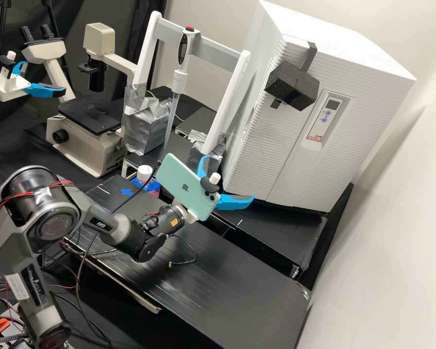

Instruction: Open the door

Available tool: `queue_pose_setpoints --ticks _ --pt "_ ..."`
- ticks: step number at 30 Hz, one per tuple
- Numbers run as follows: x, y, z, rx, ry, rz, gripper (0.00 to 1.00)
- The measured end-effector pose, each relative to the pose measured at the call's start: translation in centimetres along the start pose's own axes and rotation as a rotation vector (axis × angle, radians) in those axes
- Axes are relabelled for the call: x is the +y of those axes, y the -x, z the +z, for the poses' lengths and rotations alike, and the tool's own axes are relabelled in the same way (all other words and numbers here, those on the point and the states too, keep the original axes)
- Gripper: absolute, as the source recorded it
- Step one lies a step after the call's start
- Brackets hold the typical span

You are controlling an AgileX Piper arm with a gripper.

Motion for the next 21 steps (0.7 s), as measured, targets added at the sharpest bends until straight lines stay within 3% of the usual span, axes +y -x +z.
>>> queue_pose_setpoints --ticks 5,11,21 --pt "2.4 -1.6 -1.8 0.046 -0.005 0.048 1.0" --pt "4.0 -4.0 -3.3 0.037 0.006 0.051 1.0" --pt "4.1 -7.8 -4.5 -0.004 0.018 0.004 1.0"
